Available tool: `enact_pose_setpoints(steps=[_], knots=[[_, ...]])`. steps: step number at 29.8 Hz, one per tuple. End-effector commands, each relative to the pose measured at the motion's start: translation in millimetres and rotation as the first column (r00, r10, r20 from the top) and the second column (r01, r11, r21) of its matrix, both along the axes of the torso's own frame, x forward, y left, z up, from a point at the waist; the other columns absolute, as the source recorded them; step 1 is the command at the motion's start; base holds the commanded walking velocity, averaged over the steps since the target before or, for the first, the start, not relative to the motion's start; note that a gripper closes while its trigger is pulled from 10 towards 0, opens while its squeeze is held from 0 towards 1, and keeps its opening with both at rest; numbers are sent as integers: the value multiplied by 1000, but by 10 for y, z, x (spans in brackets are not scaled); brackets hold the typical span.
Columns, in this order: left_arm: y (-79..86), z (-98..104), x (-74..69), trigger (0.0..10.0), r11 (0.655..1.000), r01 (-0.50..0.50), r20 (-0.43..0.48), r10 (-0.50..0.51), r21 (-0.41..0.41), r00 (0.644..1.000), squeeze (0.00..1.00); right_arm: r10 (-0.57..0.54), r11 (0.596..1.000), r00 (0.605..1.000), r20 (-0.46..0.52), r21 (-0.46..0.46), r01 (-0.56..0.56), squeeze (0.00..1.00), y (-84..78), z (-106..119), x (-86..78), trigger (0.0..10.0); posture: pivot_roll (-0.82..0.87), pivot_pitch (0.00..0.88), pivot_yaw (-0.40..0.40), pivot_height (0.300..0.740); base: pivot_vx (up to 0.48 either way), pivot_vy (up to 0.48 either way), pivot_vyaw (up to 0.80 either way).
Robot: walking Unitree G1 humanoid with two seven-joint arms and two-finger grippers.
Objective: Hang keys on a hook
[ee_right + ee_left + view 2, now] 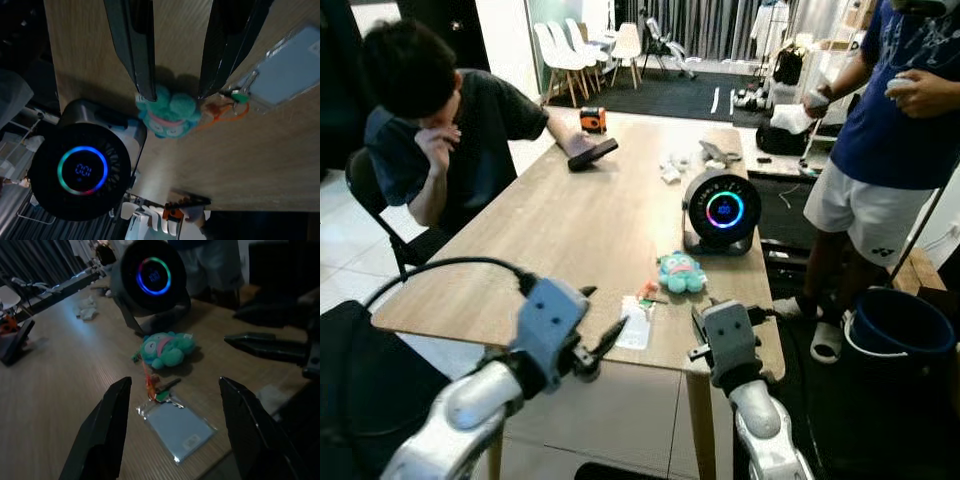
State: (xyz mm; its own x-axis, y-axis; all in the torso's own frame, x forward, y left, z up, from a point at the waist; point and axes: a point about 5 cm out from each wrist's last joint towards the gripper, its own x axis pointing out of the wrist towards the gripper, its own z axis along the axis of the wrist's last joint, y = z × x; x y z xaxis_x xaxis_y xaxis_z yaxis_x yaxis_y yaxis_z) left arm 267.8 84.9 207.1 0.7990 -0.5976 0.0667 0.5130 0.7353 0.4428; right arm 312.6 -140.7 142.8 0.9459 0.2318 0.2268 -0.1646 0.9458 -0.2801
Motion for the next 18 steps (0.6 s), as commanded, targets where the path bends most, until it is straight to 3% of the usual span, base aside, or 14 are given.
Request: enact_pose_setpoints(steps=[1,2,6,7,12,14,18], knots=[[-63,-41,70,10000,999,-25,-7,25,24,1000,0,23,999,1000,-19,36,-22,0,34,-36,10,10000,108,145,4,740,0,0,0],[-86,7,135,10000,999,-34,-5,34,14,999,0,45,996,999,-16,74,-44,0,97,4,33,10000,105,154,10,740,0,0,0],[-88,63,224,10000,998,-54,-28,54,-9,998,0,84,993,996,-10,78,-83,0,191,51,74,10000,104,167,20,740,0,0,0],[-81,83,285,10000,998,-55,-36,56,20,998,0,111,989,994,-9,103,-109,0,284,98,122,10000,105,177,27,740,0,0,0],[-34,80,368,10000,993,-37,-54,43,109,998,0,177,973,984,-5,149,-174,0,441,214,211,10000,119,190,40,740,0,0,0],[-31,79,376,10000,993,-39,-55,46,113,997,0,182,972,983,-5,149,-179,0,449,218,213,10000,119,190,40,740,0,0,0],[-2,64,432,10000,991,-34,-115,50,131,992,0,151,974,984,-98,187,-131,0,342,112,290,10000,155,209,44,740,0,0,0]])
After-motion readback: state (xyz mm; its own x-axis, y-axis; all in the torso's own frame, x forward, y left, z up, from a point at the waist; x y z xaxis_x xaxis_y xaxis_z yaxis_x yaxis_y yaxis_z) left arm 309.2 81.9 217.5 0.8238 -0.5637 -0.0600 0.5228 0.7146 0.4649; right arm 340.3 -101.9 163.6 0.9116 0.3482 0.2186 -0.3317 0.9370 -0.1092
